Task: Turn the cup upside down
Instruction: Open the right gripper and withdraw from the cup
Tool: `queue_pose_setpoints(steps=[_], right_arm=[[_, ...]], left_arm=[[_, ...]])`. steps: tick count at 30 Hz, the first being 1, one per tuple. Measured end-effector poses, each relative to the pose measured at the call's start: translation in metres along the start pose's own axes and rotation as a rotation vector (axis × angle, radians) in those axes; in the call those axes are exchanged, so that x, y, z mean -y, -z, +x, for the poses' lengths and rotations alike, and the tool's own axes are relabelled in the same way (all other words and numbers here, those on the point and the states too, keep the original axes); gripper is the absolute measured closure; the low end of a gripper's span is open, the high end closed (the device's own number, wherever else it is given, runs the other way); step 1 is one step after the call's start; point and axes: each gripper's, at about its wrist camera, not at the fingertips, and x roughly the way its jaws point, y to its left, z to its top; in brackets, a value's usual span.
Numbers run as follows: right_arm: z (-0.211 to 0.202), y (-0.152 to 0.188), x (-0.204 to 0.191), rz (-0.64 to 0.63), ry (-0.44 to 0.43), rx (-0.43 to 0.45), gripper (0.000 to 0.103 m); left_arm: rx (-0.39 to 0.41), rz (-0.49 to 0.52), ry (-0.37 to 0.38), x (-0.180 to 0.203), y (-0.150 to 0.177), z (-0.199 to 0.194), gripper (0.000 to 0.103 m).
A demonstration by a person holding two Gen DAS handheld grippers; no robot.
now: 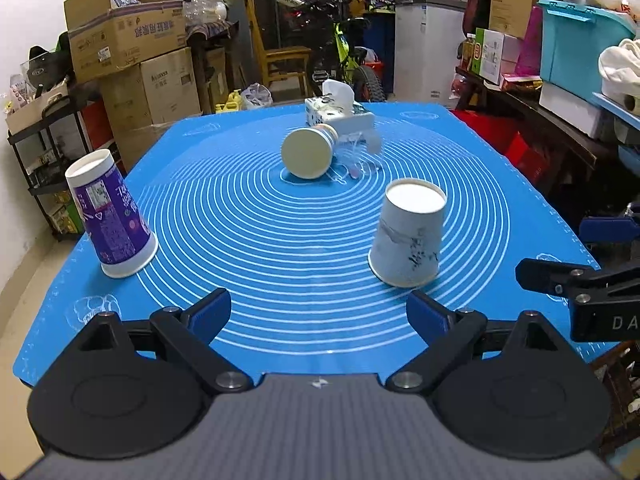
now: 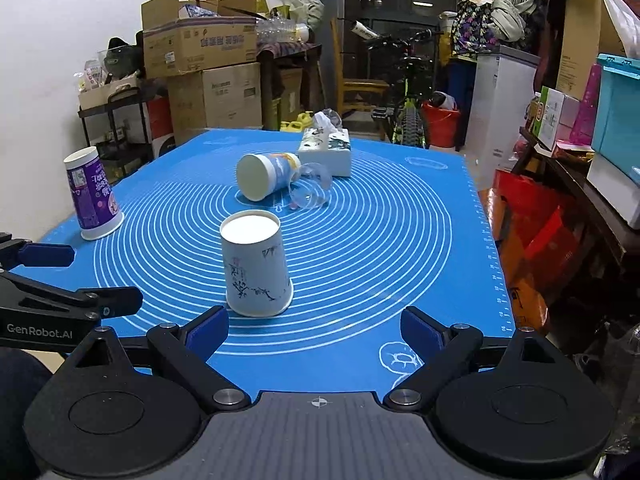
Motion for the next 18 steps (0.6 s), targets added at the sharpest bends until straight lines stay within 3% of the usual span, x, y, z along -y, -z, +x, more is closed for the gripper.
queue_pose_setpoints(steps=[18], right_arm=[[-0.0045, 0.0082, -0.0001, -0.011, -0.001, -0.021, 0.010]], left_arm=[[0.007, 0.009, 0.008, 0.0097, 0.0028, -0.0087, 0.009]])
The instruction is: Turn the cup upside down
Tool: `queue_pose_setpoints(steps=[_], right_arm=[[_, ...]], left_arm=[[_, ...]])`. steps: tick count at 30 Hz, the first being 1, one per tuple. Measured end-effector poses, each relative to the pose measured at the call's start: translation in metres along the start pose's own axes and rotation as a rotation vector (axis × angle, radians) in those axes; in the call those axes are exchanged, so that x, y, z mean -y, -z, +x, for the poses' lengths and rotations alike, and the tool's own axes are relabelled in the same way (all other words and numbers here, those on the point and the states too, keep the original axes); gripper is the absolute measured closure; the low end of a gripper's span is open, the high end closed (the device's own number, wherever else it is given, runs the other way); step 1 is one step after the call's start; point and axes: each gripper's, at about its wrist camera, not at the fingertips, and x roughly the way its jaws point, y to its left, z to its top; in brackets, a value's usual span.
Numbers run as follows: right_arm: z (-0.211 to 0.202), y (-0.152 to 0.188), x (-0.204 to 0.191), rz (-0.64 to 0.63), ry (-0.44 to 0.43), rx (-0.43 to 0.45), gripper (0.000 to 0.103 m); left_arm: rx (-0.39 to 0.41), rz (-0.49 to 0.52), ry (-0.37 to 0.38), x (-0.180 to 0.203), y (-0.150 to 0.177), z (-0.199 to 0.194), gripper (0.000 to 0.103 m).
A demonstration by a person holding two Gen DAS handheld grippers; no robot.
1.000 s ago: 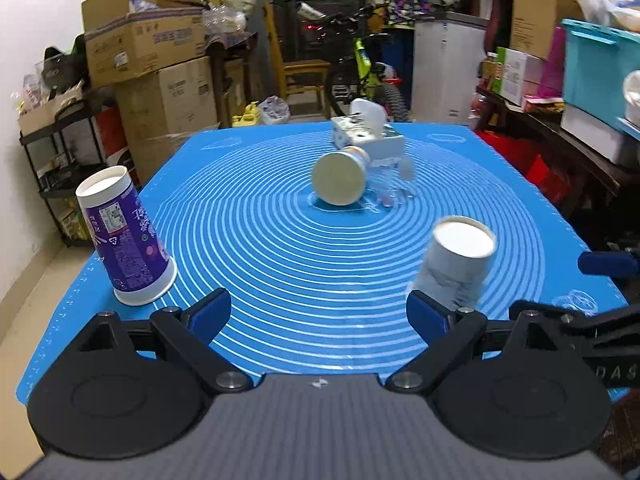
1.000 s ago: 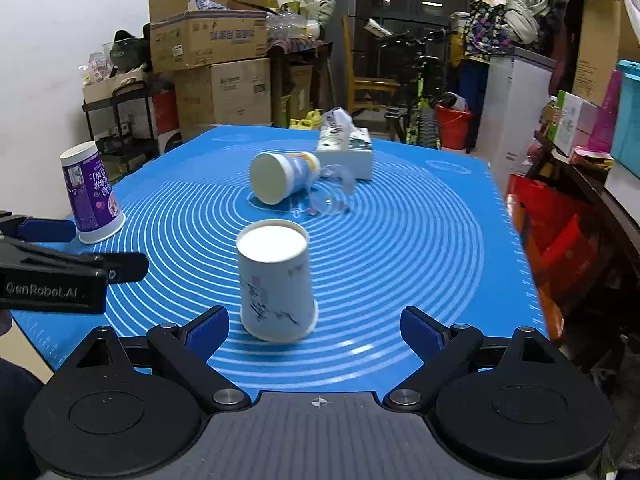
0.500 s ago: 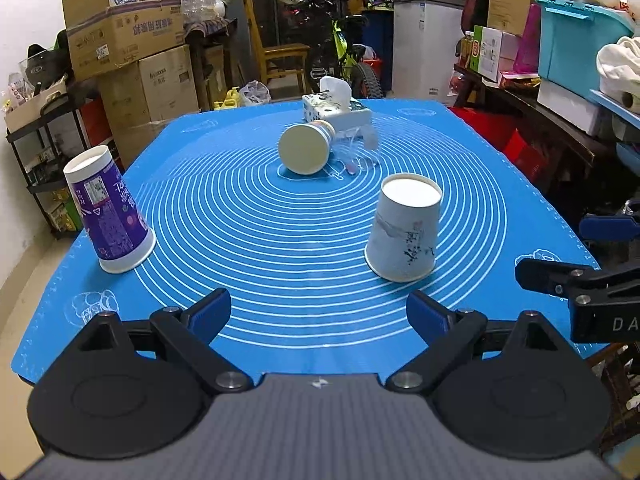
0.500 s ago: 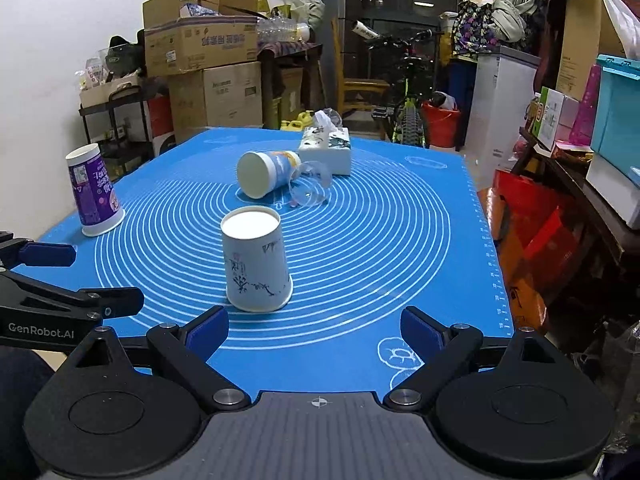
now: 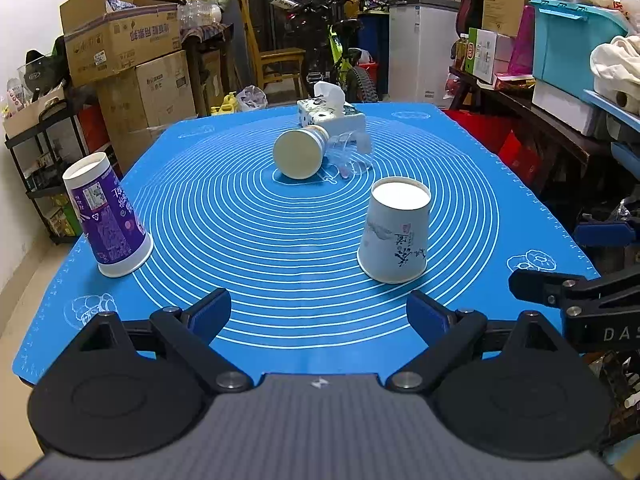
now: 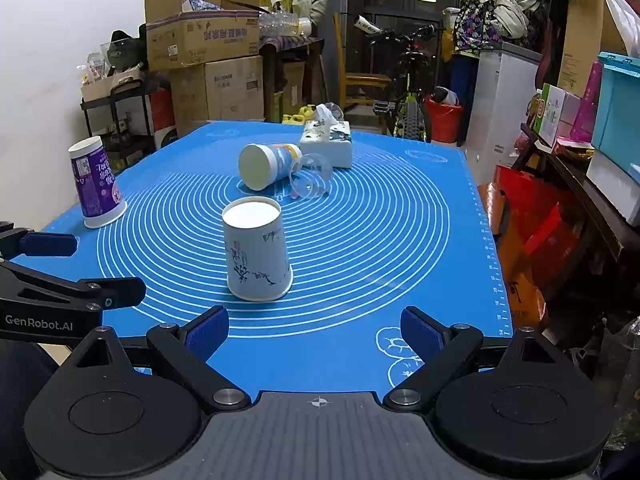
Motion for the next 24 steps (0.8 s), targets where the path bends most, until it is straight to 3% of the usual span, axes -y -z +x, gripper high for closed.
queue_pose_setpoints(steps=[24], right_arm=[[0.0027, -0.0015, 0.0009, 0.004, 0.008, -0.029, 0.009]], left_arm=[[-0.012, 0.011, 0.007, -0.0001, 0.0014, 0.0024, 0.009]])
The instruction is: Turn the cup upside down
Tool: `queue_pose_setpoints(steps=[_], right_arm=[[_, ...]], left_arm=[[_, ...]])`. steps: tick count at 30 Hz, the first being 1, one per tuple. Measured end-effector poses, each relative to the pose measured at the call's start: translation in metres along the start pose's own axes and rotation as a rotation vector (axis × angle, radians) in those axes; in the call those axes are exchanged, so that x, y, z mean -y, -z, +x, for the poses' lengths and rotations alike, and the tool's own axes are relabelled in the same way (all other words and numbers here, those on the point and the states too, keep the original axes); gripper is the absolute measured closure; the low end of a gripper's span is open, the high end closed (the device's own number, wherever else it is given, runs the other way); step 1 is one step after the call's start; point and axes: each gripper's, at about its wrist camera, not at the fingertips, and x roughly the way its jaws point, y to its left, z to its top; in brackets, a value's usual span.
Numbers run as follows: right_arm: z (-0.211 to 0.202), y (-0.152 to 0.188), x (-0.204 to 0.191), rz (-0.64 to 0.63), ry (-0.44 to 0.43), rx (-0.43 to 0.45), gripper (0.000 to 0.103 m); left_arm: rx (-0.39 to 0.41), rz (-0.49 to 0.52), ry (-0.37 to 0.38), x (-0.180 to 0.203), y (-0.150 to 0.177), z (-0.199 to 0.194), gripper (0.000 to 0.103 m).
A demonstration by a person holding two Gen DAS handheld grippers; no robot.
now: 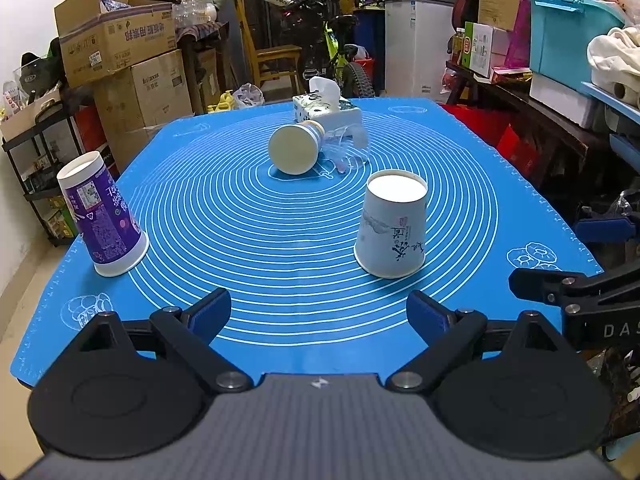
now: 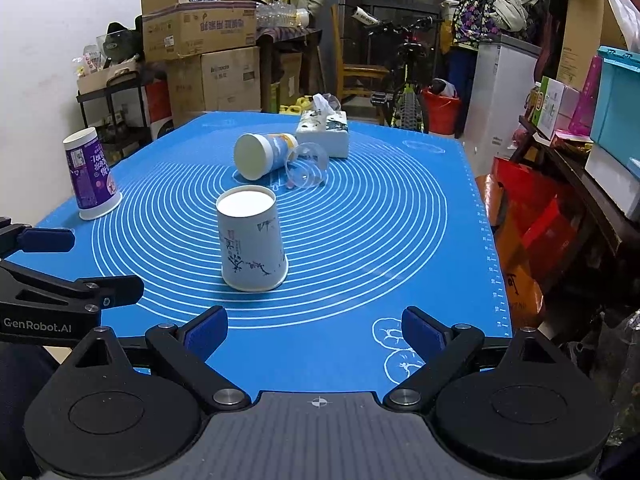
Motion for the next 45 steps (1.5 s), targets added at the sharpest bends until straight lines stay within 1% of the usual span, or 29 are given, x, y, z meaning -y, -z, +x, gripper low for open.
queue_pose_setpoints(steps=[45], right_arm=[[0.0062, 0.0036, 0.0078, 0.018, -0.009, -0.012, 0.009]], left_arm=[[-0.014, 0.026, -0.008, 0.0090, 0.0018, 0.0050, 0.009]])
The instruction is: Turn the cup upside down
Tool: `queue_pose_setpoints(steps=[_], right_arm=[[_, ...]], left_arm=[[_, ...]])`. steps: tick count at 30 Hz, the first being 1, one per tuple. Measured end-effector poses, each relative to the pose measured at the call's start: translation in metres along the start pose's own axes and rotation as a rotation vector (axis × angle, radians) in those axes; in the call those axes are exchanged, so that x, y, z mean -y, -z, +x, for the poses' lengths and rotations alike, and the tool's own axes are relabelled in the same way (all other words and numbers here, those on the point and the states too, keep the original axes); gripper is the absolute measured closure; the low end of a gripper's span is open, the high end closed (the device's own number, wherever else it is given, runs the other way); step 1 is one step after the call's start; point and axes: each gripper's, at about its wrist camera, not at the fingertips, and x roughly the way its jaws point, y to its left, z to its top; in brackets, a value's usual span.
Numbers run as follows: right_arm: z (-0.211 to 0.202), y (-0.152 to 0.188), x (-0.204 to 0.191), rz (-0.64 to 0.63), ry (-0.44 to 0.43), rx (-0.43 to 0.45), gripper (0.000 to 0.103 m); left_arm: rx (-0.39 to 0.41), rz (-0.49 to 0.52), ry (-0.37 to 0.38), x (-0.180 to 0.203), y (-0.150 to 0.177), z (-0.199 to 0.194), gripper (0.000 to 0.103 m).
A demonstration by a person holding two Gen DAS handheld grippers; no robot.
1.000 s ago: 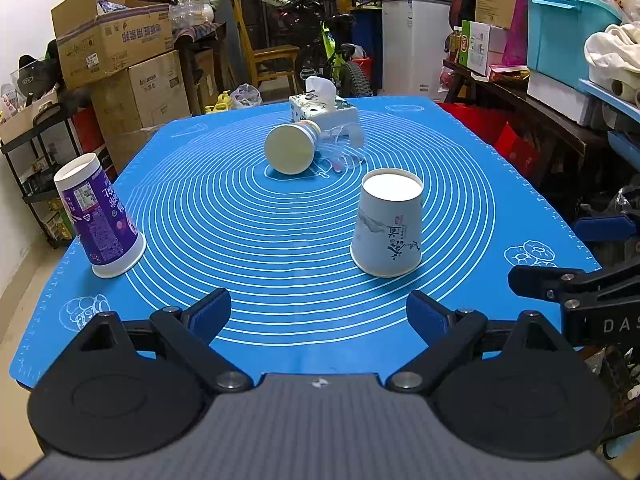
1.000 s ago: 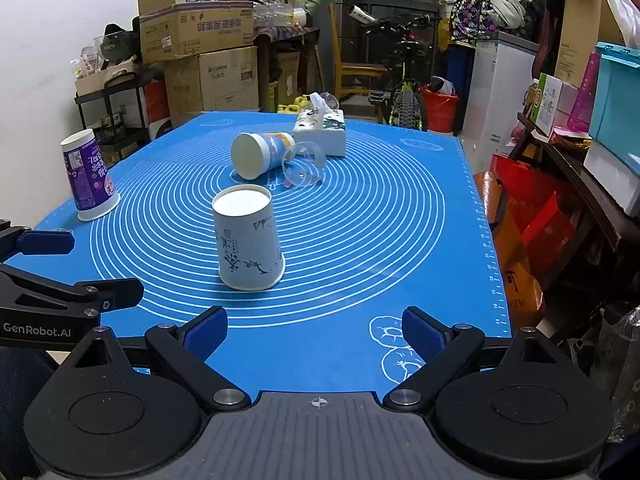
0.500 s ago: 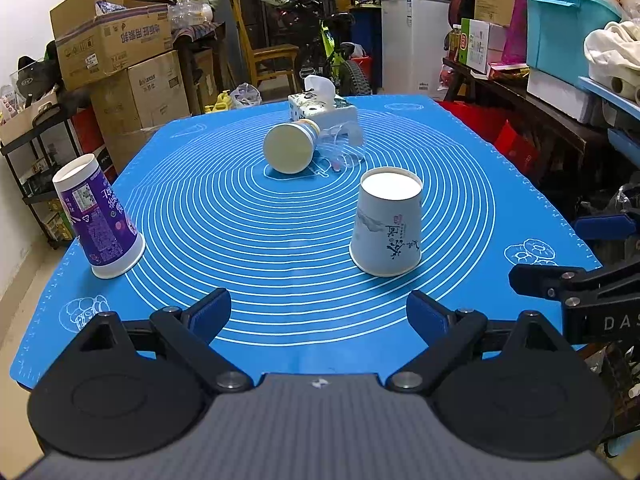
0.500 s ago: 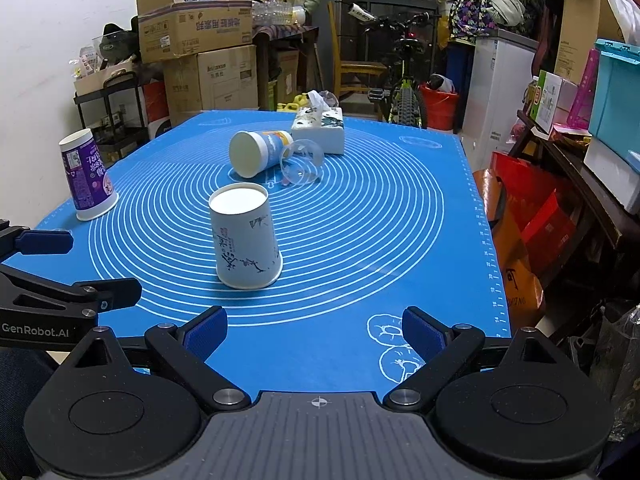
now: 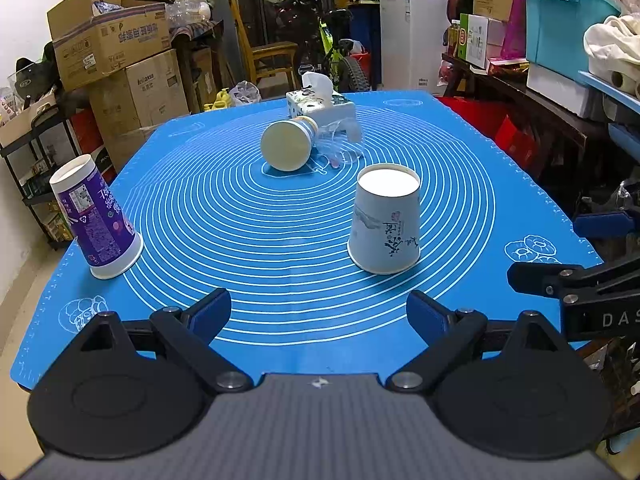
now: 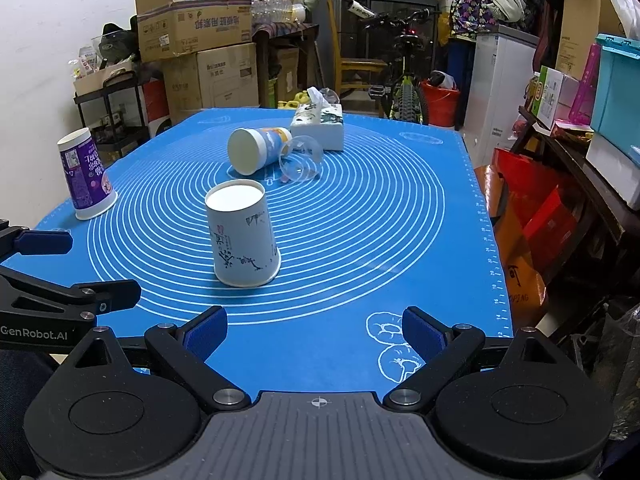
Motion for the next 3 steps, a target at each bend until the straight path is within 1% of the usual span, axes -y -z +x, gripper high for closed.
queue_pose_setpoints(steps=[3], right_arm=[[0.0000, -0.0001, -0.0001, 0.001, 0.000, 0.000, 0.009]], left_arm=[[0.000, 0.004, -0.001, 0.0014, -0.0004, 0.0008, 0.009]])
